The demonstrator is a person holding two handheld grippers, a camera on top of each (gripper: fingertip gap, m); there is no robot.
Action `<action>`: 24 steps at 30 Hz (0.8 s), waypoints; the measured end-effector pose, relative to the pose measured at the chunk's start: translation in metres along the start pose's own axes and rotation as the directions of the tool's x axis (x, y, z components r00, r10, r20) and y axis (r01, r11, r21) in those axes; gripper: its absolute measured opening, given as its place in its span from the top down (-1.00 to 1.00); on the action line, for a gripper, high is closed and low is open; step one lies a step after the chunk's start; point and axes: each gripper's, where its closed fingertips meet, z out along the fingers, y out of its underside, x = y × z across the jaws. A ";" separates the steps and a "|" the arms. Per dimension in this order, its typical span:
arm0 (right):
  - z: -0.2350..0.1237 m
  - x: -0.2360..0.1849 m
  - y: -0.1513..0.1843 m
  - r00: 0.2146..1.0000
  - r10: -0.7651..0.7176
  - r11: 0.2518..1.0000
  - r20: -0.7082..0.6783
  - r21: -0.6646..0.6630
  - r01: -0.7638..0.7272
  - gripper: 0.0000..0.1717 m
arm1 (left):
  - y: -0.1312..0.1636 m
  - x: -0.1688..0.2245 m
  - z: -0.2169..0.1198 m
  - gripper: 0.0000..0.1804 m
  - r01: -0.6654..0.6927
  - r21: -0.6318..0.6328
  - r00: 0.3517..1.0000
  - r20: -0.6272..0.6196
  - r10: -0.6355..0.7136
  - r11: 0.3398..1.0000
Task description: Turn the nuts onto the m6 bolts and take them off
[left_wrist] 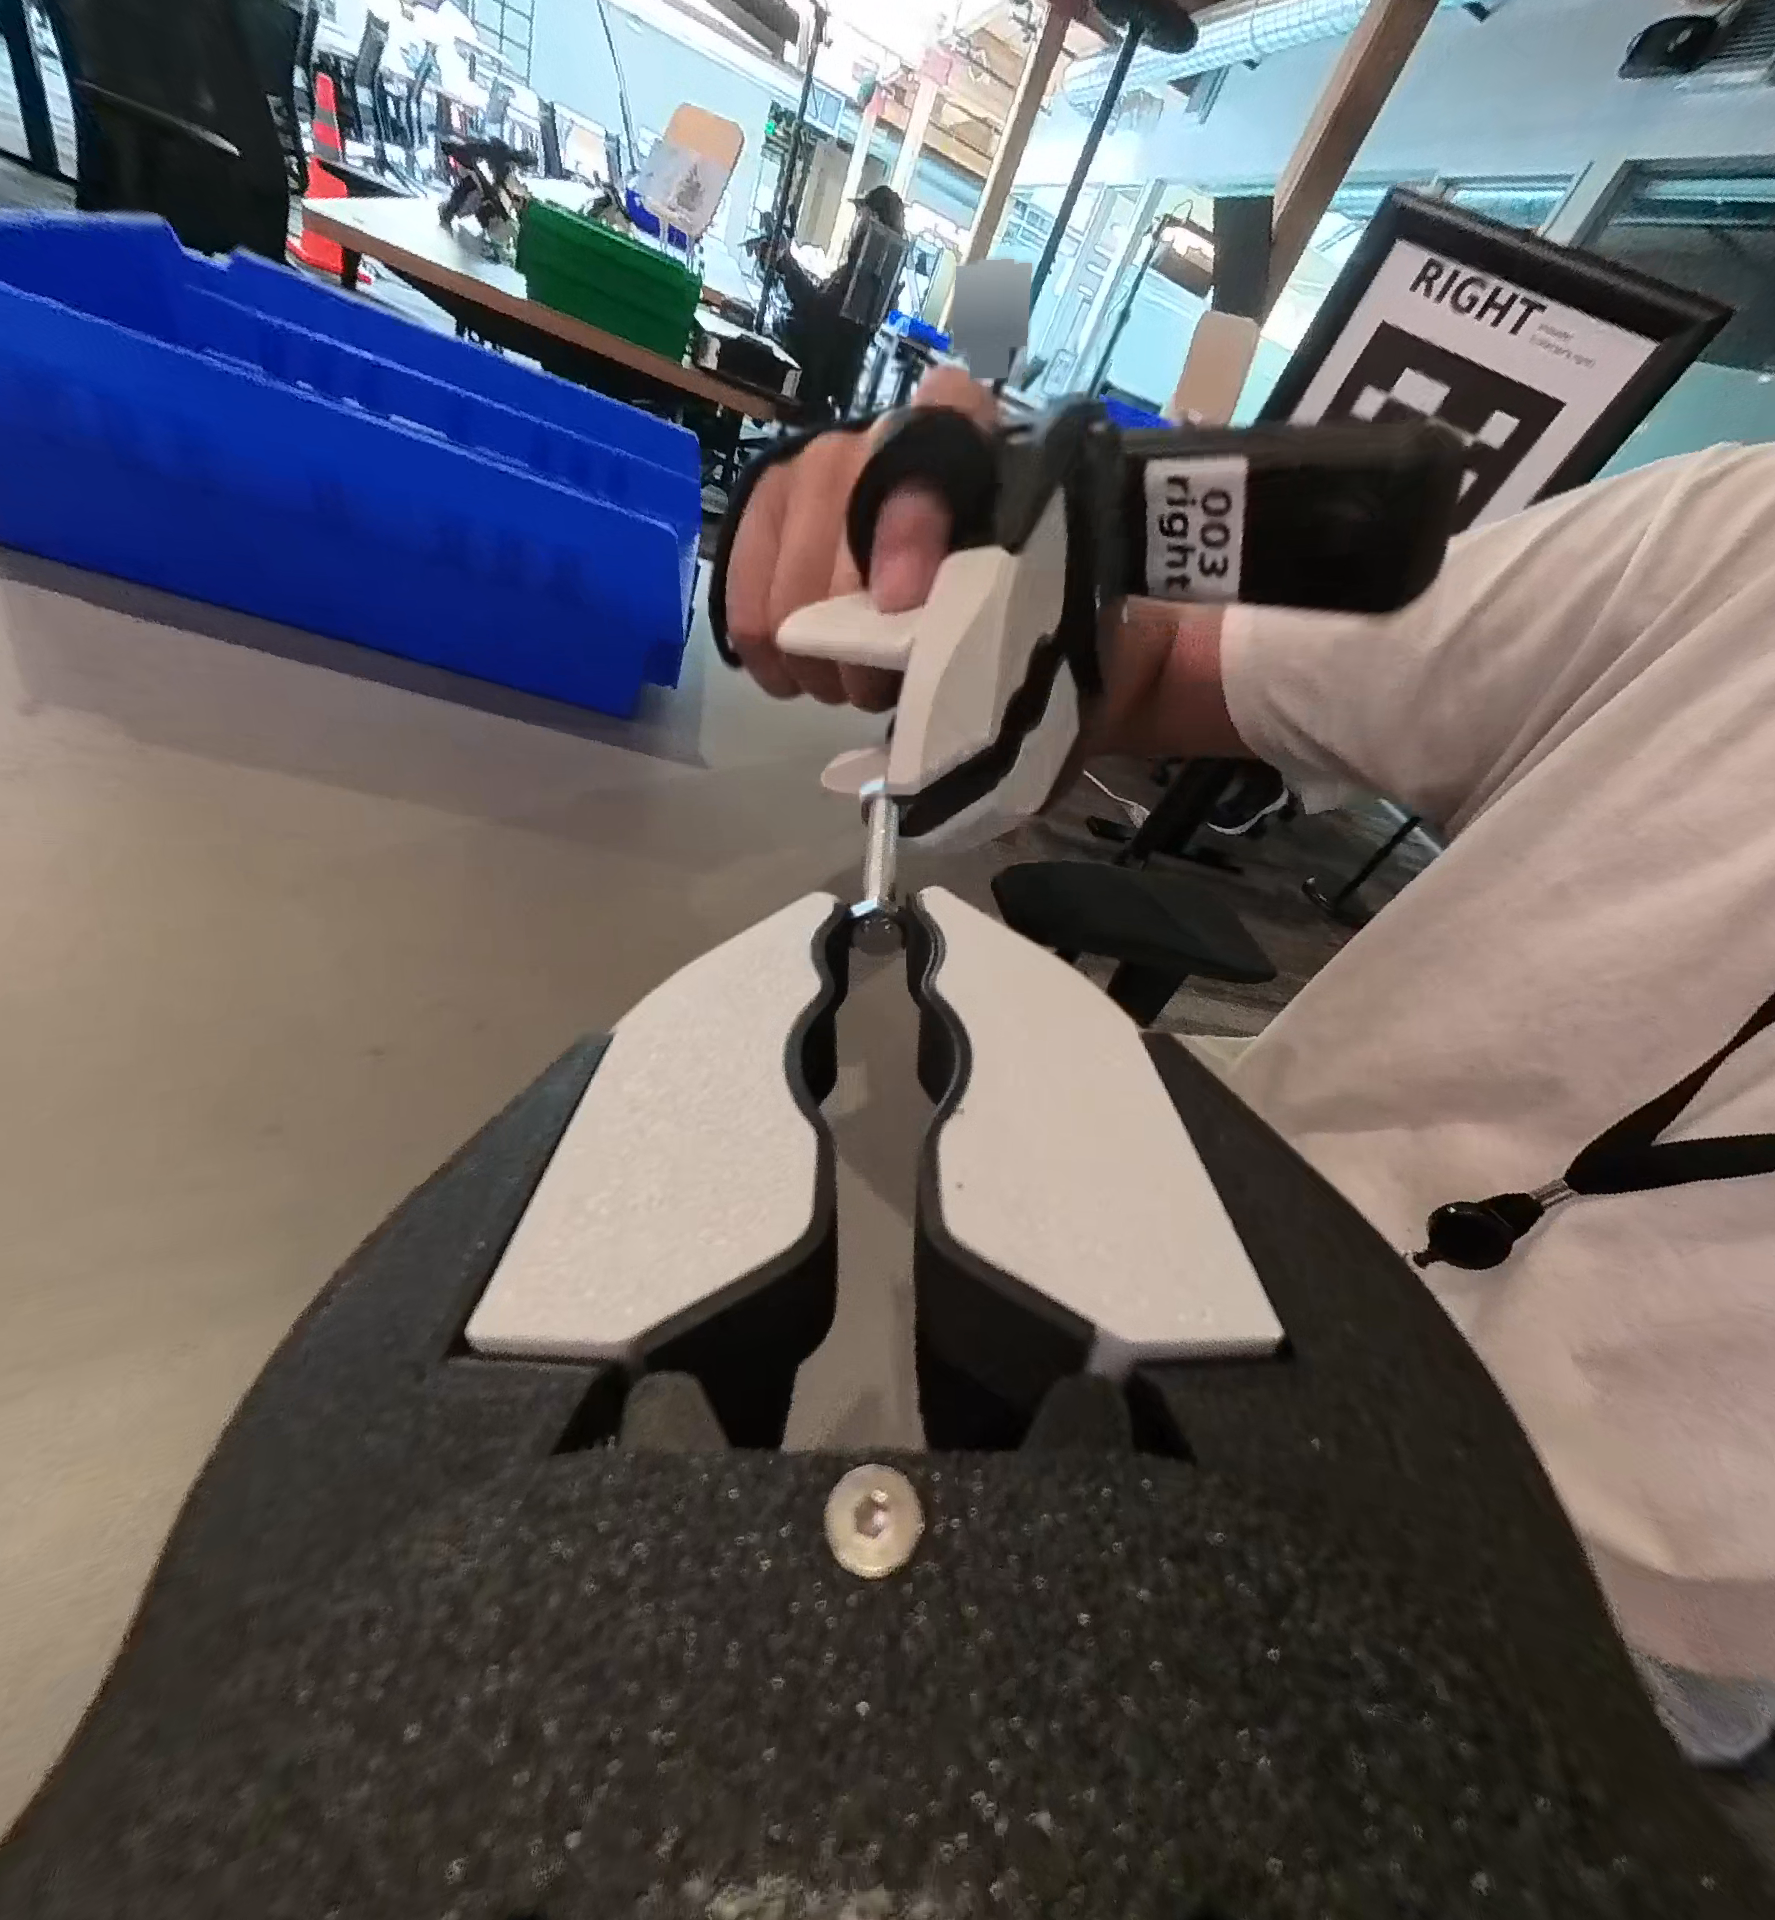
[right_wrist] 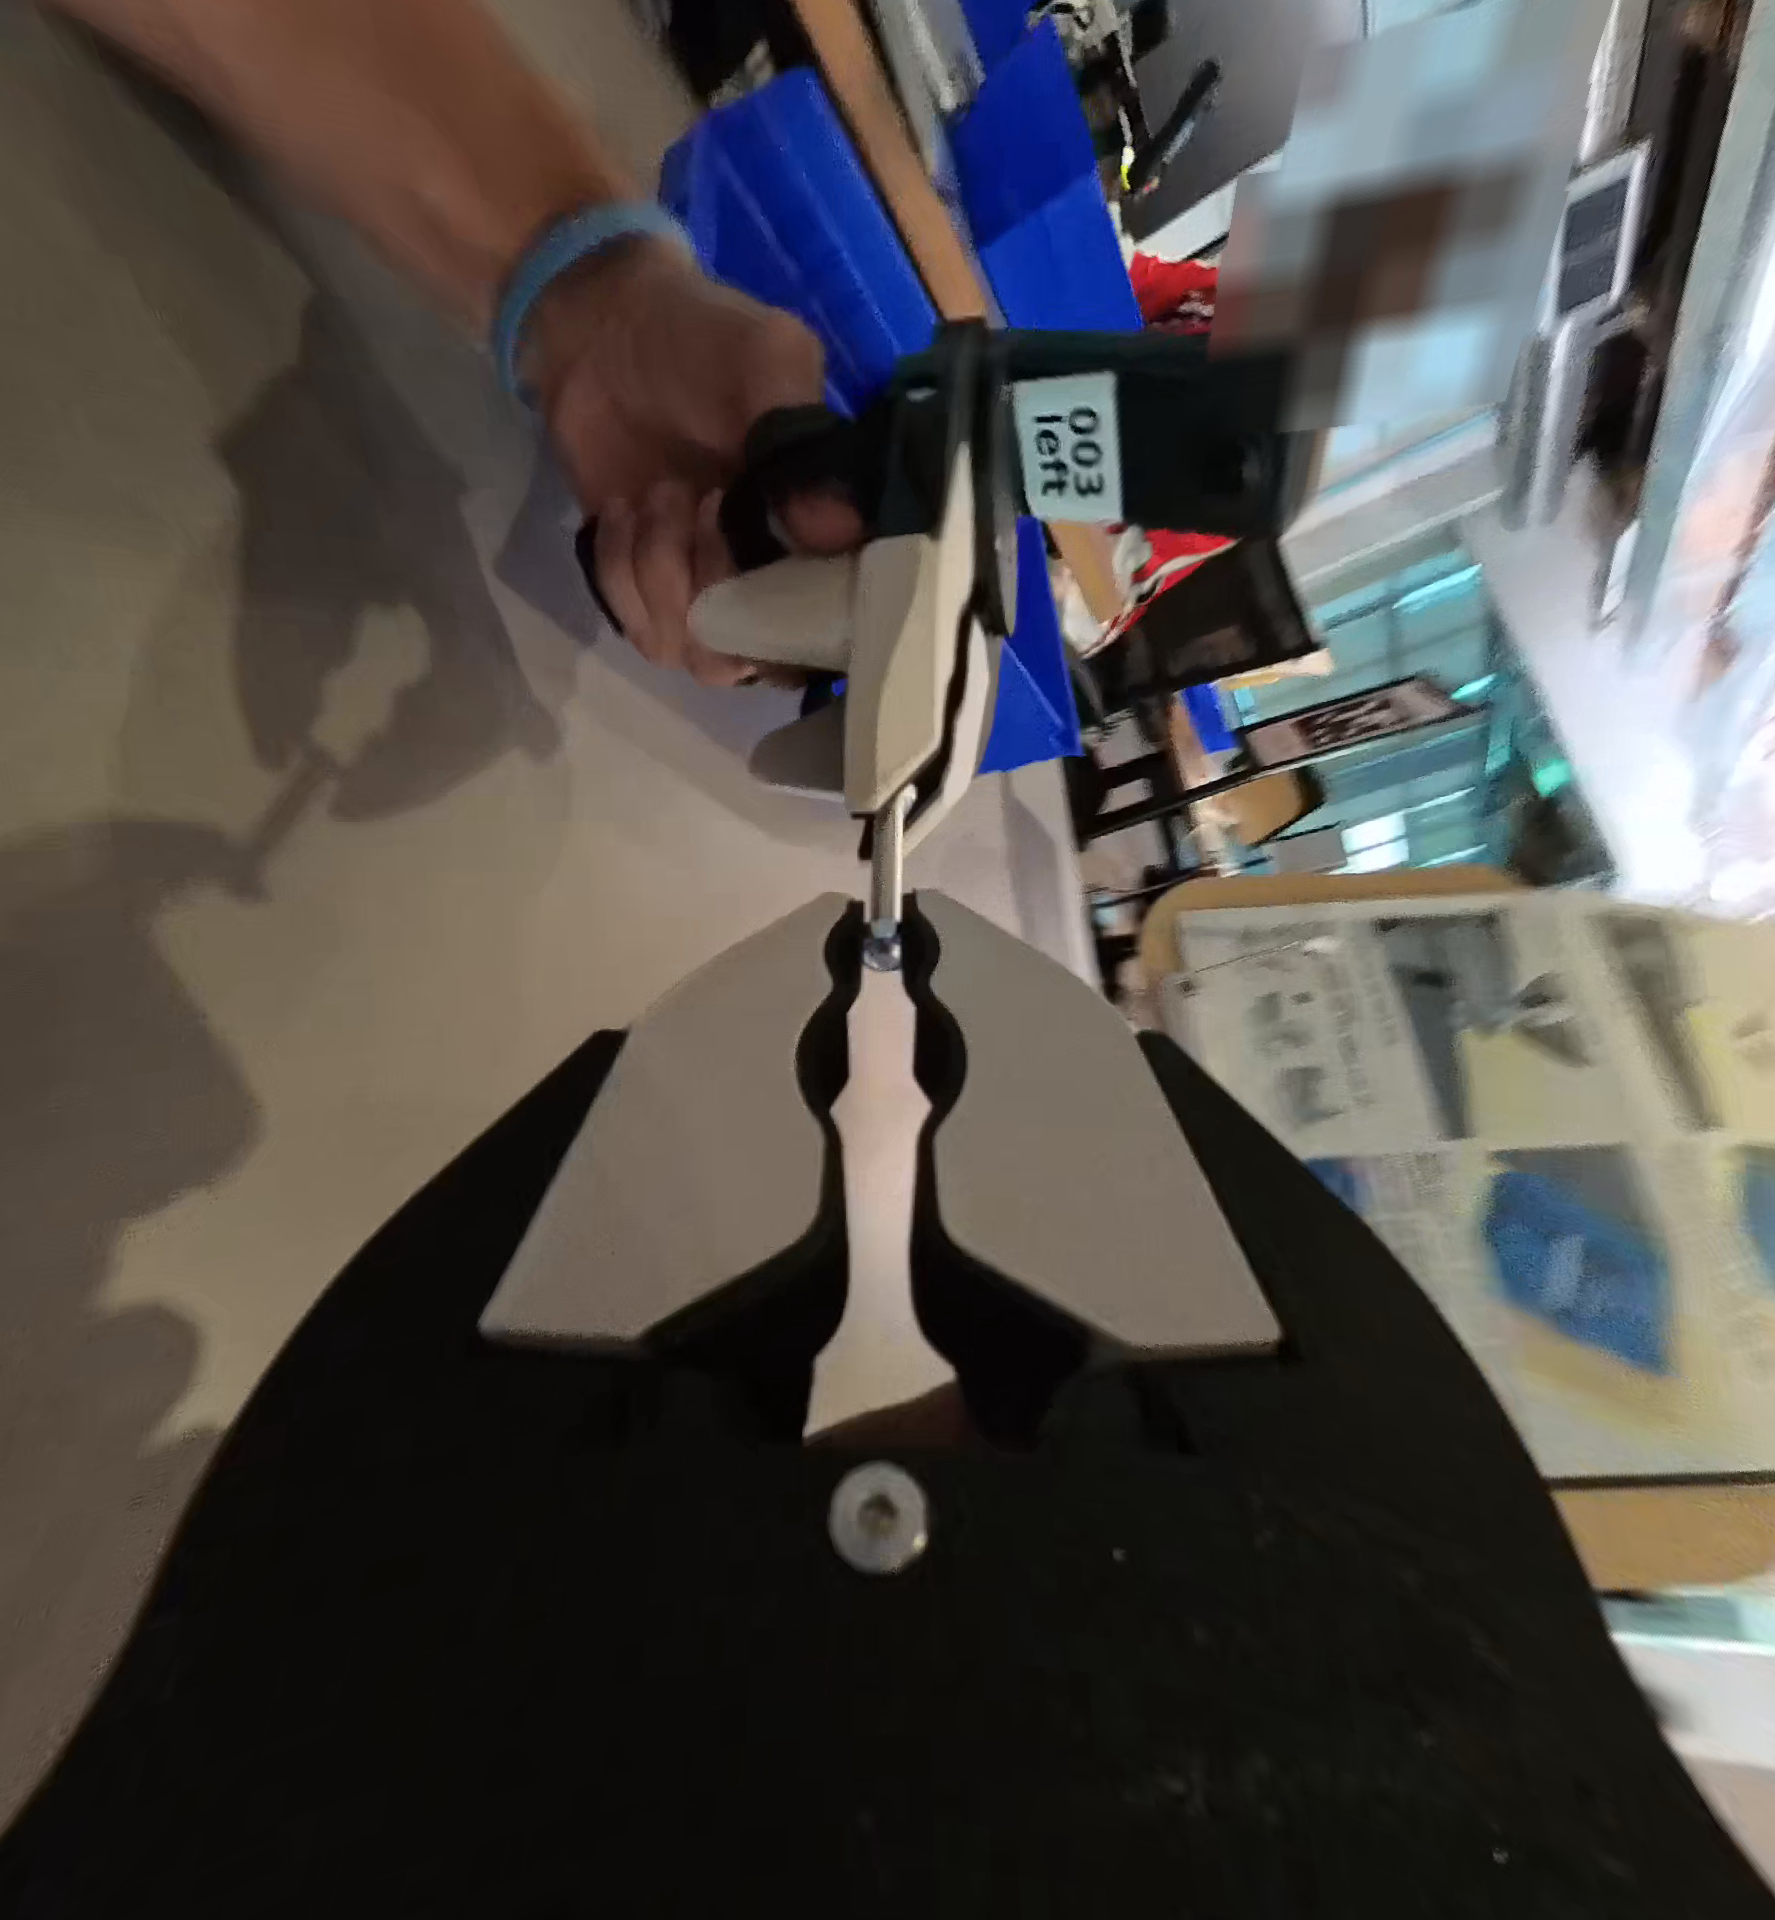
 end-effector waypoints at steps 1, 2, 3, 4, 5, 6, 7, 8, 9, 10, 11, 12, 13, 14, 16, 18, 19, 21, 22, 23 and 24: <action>0.000 0.002 -0.002 0.991 0.127 0.992 0.028 0.019 -0.128 0.93 | -0.002 0.000 -0.001 0.89 -0.011 0.009 1.000 0.005 0.011 1.000; 0.001 0.005 -0.003 0.959 0.275 0.960 0.061 0.036 -0.278 0.93 | -0.003 0.000 -0.002 0.89 -0.024 0.017 1.000 0.013 0.024 1.000; 0.001 0.009 -0.003 0.896 0.435 0.897 0.094 0.049 -0.440 0.94 | -0.005 -0.001 -0.003 0.89 -0.035 0.024 0.999 0.026 0.034 0.999; 0.003 0.011 -0.002 0.794 0.592 0.796 0.139 0.052 -0.602 1.00 | -0.006 -0.002 -0.003 0.89 -0.046 0.026 0.998 0.042 0.045 0.999; 0.004 0.014 -0.001 0.658 0.730 0.661 0.185 0.055 -0.748 1.00 | -0.004 -0.003 -0.002 0.89 -0.058 0.014 0.997 0.055 0.058 0.998; 0.005 0.016 0.000 0.494 0.835 0.498 0.245 0.049 -0.866 1.00 | -0.001 -0.005 0.001 0.89 -0.071 -0.004 0.995 0.069 0.071 0.997; 0.007 0.014 0.001 0.346 0.888 0.357 0.302 0.021 -0.934 1.00 | 0.001 -0.006 0.005 0.89 -0.082 -0.022 0.993 0.082 0.083 0.996; 0.010 0.012 0.005 0.264 0.910 0.278 0.320 0.000 -0.960 1.00 | 0.003 -0.007 0.008 0.89 -0.089 -0.035 0.992 0.090 0.092 0.995; 0.011 0.010 0.008 0.230 0.917 0.245 0.326 -0.006 -0.969 1.00 | 0.002 -0.008 0.009 0.89 -0.095 -0.033 0.990 0.100 0.098 0.995; 0.010 0.011 0.010 0.205 0.921 0.216 0.332 0.002 -0.976 1.00 | 0.001 -0.008 0.008 0.89 -0.092 -0.026 0.991 0.097 0.094 0.995; 0.007 0.014 0.012 0.189 0.922 0.195 0.337 0.018 -0.981 1.00 | 0.000 -0.008 0.006 0.89 -0.080 -0.017 0.993 0.091 0.081 0.997; 0.004 0.019 0.014 0.198 0.921 0.193 0.335 0.047 -0.980 1.00 | -0.001 -0.009 0.002 0.89 -0.071 -0.009 0.993 0.095 0.072 0.997; -0.001 0.023 0.014 0.253 0.912 0.236 0.324 0.090 -0.968 0.93 | -0.002 -0.010 -0.001 0.89 -0.066 0.000 0.993 0.098 0.066 0.998; -0.005 0.023 0.016 0.367 0.887 0.344 0.279 0.129 -0.930 0.85 | -0.004 -0.009 -0.004 0.89 -0.055 0.013 0.994 0.090 0.054 0.998; -0.010 0.014 0.023 0.692 0.711 0.682 0.120 0.122 -0.722 0.68 | -0.008 -0.008 -0.008 0.89 -0.030 0.042 0.997 0.065 0.027 0.999; -0.012 0.003 0.028 0.936 0.352 0.936 -0.025 0.030 -0.352 0.60 | -0.008 -0.005 -0.008 0.89 0.002 0.047 1.000 0.026 -0.004 0.999; -0.013 0.000 0.028 0.989 0.129 0.991 -0.078 -0.025 -0.132 0.62 | -0.007 -0.004 -0.008 0.89 0.017 0.041 1.000 0.005 -0.017 0.999; -0.013 -0.002 0.026 0.961 -0.241 0.966 -0.136 -0.131 0.223 0.62 | -0.003 -0.001 -0.005 0.89 0.036 0.023 0.999 -0.025 -0.035 0.999; -0.011 -0.003 0.022 0.931 -0.335 0.937 -0.144 -0.153 0.313 0.60 | -0.002 0.001 -0.004 0.89 0.043 0.013 0.998 -0.038 -0.042 0.999; -0.011 -0.002 0.016 0.913 -0.376 0.923 -0.158 -0.145 0.355 0.59 | 0.000 0.001 -0.002 0.89 0.047 0.004 0.998 -0.045 -0.047 0.999; -0.011 -0.001 0.010 0.900 -0.401 0.914 -0.172 -0.134 0.382 0.59 | 0.001 0.002 -0.001 0.89 0.049 -0.002 0.998 -0.049 -0.049 0.999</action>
